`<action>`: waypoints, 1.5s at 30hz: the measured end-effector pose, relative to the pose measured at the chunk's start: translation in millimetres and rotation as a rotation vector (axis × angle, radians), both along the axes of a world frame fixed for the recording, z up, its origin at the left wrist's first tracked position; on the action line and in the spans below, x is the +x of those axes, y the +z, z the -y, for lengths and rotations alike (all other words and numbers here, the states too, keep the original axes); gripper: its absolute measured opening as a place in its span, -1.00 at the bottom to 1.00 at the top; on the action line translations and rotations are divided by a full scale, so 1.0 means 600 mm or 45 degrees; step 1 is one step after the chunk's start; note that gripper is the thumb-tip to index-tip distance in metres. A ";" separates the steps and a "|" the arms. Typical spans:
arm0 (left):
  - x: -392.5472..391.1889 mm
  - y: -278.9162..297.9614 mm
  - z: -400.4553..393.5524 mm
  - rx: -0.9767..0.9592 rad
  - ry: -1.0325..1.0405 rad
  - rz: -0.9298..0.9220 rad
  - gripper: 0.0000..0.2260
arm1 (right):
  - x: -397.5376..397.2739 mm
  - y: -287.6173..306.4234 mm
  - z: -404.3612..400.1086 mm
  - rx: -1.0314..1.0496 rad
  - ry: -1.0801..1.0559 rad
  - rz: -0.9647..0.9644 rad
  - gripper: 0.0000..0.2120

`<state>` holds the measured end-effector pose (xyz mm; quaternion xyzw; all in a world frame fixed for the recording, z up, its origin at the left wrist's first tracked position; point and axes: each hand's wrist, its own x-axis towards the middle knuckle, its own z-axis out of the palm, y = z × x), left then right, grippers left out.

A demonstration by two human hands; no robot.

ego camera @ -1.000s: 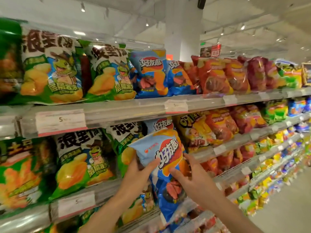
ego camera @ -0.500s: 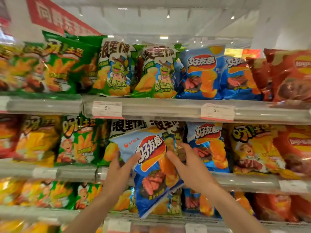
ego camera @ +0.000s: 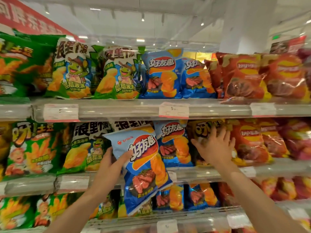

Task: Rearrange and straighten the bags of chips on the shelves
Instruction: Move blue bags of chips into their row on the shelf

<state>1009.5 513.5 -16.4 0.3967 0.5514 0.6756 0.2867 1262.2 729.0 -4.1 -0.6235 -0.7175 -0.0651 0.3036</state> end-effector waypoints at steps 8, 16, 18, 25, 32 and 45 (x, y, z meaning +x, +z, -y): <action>0.049 0.004 -0.050 0.002 -0.021 0.004 -0.61 | 0.039 -0.019 -0.011 -0.207 0.026 -0.126 0.08; 0.080 0.013 -0.084 -0.001 -0.044 -0.067 -0.74 | 0.064 0.027 -0.007 -0.237 0.116 -0.180 -0.04; 0.094 0.019 -0.099 0.010 -0.032 -0.066 -0.77 | 0.082 0.039 0.001 -0.264 0.172 -0.204 -0.06; 0.146 0.047 -0.200 0.005 -0.034 -0.172 -0.65 | 0.170 0.054 0.037 -0.224 0.223 -0.269 -0.04; 0.193 0.061 -0.319 -0.051 -0.105 -0.325 -0.55 | 0.237 0.033 0.054 -0.081 0.127 -0.339 -0.05; 0.263 0.042 -0.403 -0.151 0.176 -1.035 -0.28 | 0.223 -0.023 0.033 0.007 0.019 -0.333 -0.09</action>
